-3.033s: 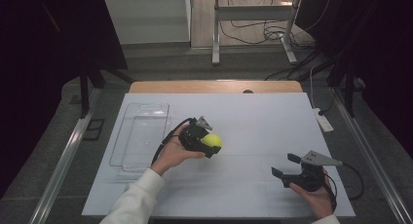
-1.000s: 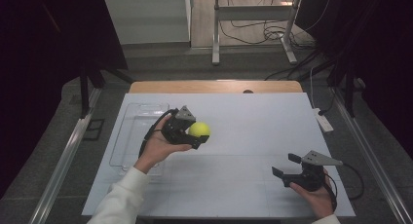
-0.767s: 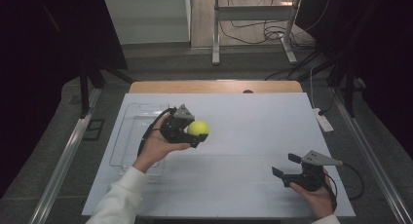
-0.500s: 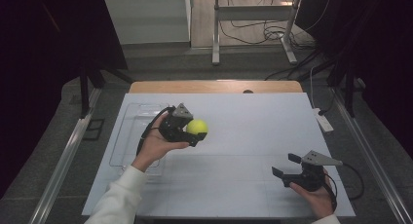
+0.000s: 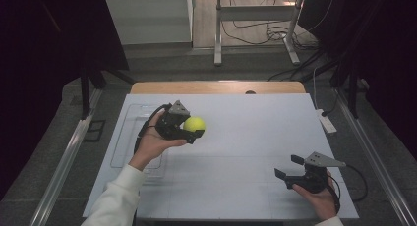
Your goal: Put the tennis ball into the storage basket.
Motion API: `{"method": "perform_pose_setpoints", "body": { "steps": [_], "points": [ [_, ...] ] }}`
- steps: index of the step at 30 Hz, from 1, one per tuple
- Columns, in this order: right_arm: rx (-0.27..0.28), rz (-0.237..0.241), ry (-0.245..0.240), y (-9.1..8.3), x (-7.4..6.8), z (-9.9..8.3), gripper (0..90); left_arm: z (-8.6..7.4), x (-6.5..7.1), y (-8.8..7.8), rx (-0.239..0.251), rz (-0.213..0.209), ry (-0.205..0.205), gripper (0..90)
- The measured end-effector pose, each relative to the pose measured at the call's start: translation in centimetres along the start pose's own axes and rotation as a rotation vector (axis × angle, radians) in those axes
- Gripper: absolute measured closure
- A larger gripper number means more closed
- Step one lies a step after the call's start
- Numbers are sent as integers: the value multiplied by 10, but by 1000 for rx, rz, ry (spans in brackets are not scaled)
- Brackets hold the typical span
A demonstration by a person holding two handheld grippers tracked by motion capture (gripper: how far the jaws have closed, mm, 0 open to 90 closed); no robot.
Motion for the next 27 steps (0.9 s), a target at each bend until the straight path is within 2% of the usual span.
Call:
{"method": "perform_pose_setpoints", "body": {
  "steps": [15, 27],
  "points": [
    [0, -1, 2, 0, 0, 0, 118, 0, -10, -7, 8, 20, -20, 268],
    [-1, 0, 2, 0, 0, 0, 118, -2, -25, -14, 17, 55, -51, 268]
  ]
}}
Point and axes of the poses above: each handheld gripper's, and its own axes: y roughly forward along the jaws, z roughly out of its top, x roughly to its right, the point moved 10 cm from there along y, roughly forward along the jaws, and after that the axes turned 8 degrees about -x, right-handed, at the moved point
